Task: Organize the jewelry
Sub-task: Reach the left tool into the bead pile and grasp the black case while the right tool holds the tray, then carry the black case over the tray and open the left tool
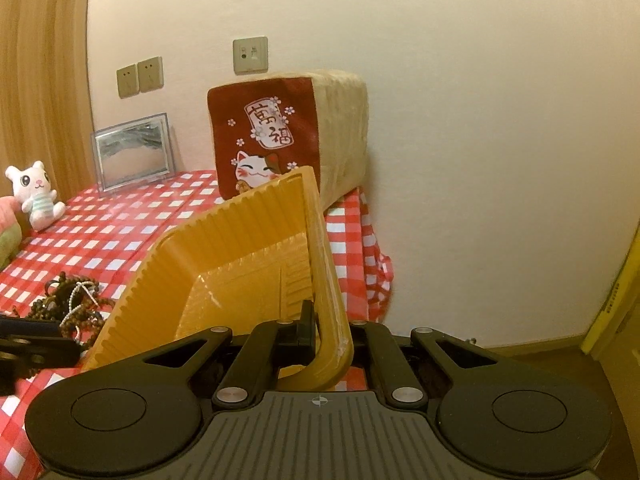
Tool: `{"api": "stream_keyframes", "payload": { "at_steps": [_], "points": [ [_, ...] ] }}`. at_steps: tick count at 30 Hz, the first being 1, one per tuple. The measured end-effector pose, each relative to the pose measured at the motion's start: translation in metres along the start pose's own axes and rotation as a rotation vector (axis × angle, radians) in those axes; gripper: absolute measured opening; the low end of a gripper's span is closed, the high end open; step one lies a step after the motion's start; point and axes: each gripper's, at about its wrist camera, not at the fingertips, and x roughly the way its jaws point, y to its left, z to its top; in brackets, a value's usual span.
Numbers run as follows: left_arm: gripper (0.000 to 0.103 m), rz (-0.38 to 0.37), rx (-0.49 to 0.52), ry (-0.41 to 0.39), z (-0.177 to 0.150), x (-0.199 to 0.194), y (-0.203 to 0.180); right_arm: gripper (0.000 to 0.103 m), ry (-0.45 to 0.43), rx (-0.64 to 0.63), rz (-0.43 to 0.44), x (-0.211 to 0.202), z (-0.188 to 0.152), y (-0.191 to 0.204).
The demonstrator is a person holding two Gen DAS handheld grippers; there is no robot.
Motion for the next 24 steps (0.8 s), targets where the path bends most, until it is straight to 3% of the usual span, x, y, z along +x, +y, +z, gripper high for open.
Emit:
{"api": "stream_keyframes", "payload": {
  "at_steps": [7,11,24],
  "points": [
    [0.032,0.127,-0.016,0.027,-0.018,-0.015,0.062,0.005,0.003,0.007,-0.047,-0.005,0.001,0.006],
    [0.032,0.164,0.031,0.031,-0.018,-0.01,0.089,0.005,0.003,0.017,-0.078,-0.009,0.001,0.012],
    [0.037,0.067,0.125,0.094,-0.024,0.035,0.131,0.005,0.008,0.032,-0.154,-0.012,0.002,0.026]
  ]
}}
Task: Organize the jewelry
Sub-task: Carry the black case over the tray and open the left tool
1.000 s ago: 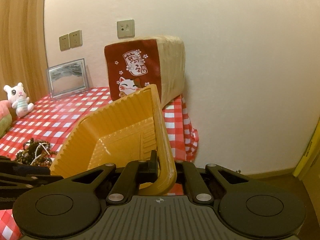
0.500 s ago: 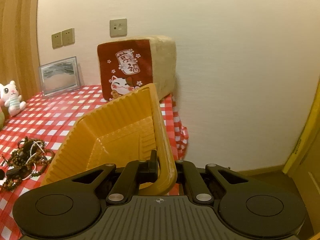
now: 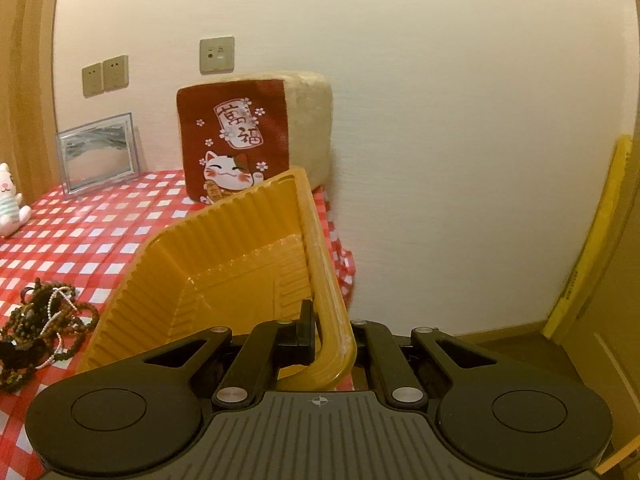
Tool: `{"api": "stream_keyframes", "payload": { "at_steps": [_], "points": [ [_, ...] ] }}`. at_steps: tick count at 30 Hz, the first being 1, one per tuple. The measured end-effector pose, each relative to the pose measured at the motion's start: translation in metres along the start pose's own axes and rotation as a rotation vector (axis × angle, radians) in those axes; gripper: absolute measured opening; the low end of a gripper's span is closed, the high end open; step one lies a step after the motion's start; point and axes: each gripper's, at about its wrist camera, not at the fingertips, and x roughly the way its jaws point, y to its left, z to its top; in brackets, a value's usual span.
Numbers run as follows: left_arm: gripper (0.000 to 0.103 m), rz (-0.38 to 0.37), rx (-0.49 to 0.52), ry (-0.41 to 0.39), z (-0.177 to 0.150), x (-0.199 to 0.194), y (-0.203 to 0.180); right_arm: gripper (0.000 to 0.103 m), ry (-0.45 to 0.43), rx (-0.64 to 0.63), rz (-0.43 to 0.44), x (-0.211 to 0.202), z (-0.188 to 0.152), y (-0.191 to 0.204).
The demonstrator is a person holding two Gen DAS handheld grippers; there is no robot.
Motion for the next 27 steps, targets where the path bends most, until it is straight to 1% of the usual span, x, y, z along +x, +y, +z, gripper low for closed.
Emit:
{"api": "stream_keyframes", "payload": {
  "at_steps": [5,7,11,13,17,24,27],
  "points": [
    [0.037,-0.045,0.027,0.036,0.0,0.015,0.004,0.005,0.003,0.011,-0.026,0.001,0.0,0.004],
    [0.036,-0.05,0.024,0.055,0.0,0.018,0.006,0.005,0.007,0.012,-0.032,0.002,-0.001,0.005],
    [0.026,-0.071,0.006,0.082,-0.002,0.018,0.007,0.005,0.012,0.015,-0.039,0.002,-0.002,0.007],
    [0.024,-0.083,-0.016,0.096,-0.002,0.016,0.008,0.005,0.012,0.014,-0.04,0.001,-0.003,0.007],
    [0.024,-0.088,-0.074,0.105,0.0,0.016,0.009,0.005,0.013,0.014,-0.042,0.002,-0.003,0.008],
    [0.025,-0.088,-0.068,0.113,0.006,0.025,0.005,0.005,0.014,0.012,-0.042,0.001,-0.003,0.008],
    [0.023,-0.089,-0.085,0.112,0.007,0.026,0.005,0.005,0.014,0.012,-0.042,0.001,-0.003,0.008]
  ]
}}
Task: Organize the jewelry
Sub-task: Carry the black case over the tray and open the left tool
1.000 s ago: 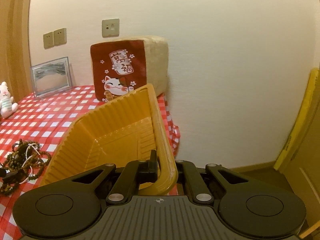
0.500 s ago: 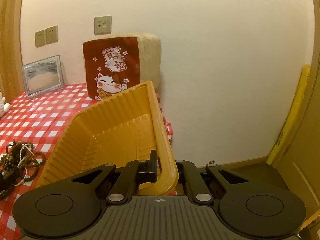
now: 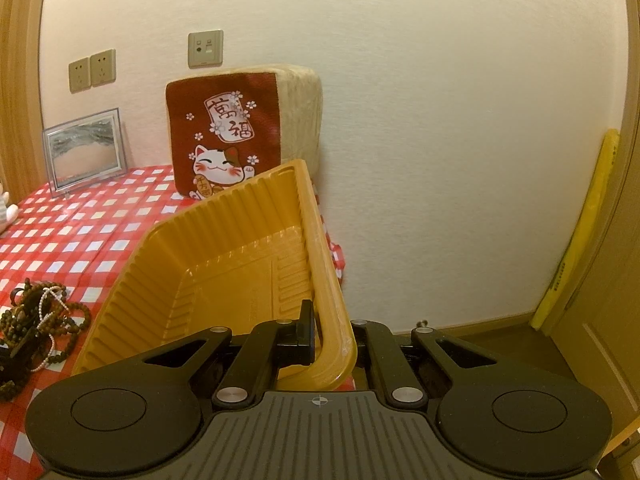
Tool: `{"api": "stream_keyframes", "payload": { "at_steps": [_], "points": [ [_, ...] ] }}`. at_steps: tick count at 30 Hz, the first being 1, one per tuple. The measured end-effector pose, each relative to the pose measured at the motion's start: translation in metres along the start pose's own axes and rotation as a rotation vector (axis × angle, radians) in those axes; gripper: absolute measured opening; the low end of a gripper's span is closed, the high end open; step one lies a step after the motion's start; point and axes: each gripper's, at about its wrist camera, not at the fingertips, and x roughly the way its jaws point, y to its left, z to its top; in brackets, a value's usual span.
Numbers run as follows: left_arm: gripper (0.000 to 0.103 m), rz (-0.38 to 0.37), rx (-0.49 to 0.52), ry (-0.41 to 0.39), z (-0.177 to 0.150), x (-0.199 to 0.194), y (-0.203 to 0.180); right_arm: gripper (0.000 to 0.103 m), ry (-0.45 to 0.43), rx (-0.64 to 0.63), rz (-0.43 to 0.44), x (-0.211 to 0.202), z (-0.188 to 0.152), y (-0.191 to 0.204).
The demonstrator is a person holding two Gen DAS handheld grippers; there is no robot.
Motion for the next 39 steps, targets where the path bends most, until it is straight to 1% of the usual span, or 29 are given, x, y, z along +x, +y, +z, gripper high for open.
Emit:
{"api": "stream_keyframes", "payload": {
  "at_steps": [3,8,12,15,20,24,29,34,37,39],
  "points": [
    [0.021,0.009,-0.014,-0.01,0.001,-0.002,-0.001,0.005,-0.001,-0.001,0.0,0.0,0.0,0.0],
    [0.021,0.002,-0.039,-0.04,0.006,-0.01,-0.003,0.005,0.0,0.0,0.002,0.0,0.0,0.0],
    [0.021,-0.039,-0.064,-0.067,0.016,-0.02,-0.012,0.005,0.0,-0.002,0.005,-0.001,0.0,0.0],
    [0.021,-0.097,-0.058,-0.089,0.024,-0.03,-0.029,0.005,-0.002,-0.004,0.007,-0.002,0.0,0.001],
    [0.021,-0.239,-0.036,-0.1,0.037,-0.033,-0.073,0.005,-0.005,-0.012,0.016,-0.003,0.001,0.004],
    [0.021,-0.324,-0.031,-0.085,0.045,-0.021,-0.104,0.005,-0.008,-0.026,0.03,-0.005,0.0,0.005],
    [0.021,-0.371,-0.054,-0.035,0.051,0.002,-0.125,0.005,-0.008,-0.032,0.036,-0.006,-0.002,0.006],
    [0.021,-0.382,-0.079,0.016,0.049,0.015,-0.132,0.005,-0.009,-0.034,0.036,-0.006,-0.002,0.007],
    [0.02,-0.383,-0.089,0.026,0.047,0.018,-0.134,0.005,-0.008,-0.034,0.035,-0.006,-0.002,0.007],
    [0.021,-0.382,-0.098,0.019,0.049,0.021,-0.133,0.005,-0.009,-0.036,0.035,-0.006,-0.002,0.007]
  ]
}}
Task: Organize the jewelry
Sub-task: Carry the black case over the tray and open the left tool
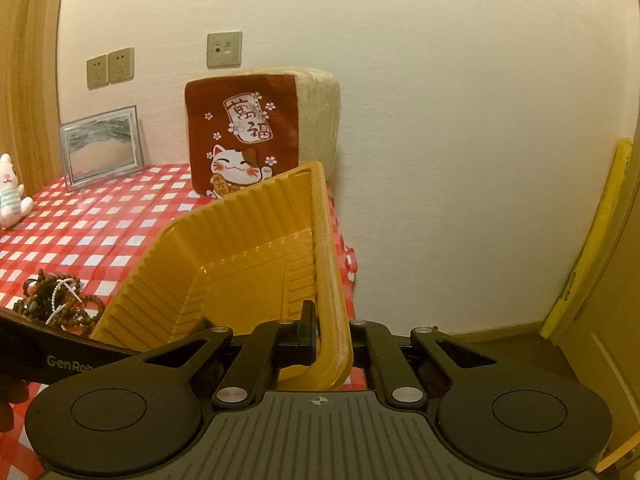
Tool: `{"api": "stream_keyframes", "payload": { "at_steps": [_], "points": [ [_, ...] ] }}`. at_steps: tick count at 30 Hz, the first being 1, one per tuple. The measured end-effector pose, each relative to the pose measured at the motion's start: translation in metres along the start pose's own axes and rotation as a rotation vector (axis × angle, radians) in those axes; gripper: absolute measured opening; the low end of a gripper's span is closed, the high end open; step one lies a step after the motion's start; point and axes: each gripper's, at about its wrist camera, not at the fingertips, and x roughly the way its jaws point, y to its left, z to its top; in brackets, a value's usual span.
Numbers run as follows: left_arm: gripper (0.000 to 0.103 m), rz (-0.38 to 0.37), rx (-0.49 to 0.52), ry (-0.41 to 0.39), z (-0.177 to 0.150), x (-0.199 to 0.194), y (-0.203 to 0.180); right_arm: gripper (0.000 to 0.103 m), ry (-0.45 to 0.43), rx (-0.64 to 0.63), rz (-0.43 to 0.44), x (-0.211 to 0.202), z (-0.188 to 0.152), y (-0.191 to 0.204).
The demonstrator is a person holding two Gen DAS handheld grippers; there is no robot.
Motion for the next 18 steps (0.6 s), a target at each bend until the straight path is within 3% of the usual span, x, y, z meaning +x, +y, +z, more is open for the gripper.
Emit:
{"api": "stream_keyframes", "payload": {
  "at_steps": [3,8,13,18],
  "points": [
    [0.029,0.002,0.003,-0.025,-0.001,-0.007,-0.004,0.005,0.004,-0.004,-0.001,0.001,-0.001,-0.001],
    [0.031,0.019,0.027,-0.108,0.001,-0.035,-0.007,0.005,0.008,-0.007,0.003,0.003,0.0,-0.003],
    [0.031,0.152,0.072,-0.179,-0.009,-0.076,0.012,0.004,0.007,-0.008,0.004,0.005,0.001,-0.004],
    [0.031,0.335,0.043,-0.182,-0.029,-0.112,0.058,0.004,0.01,-0.006,0.005,0.006,0.0,-0.005]
  ]
}}
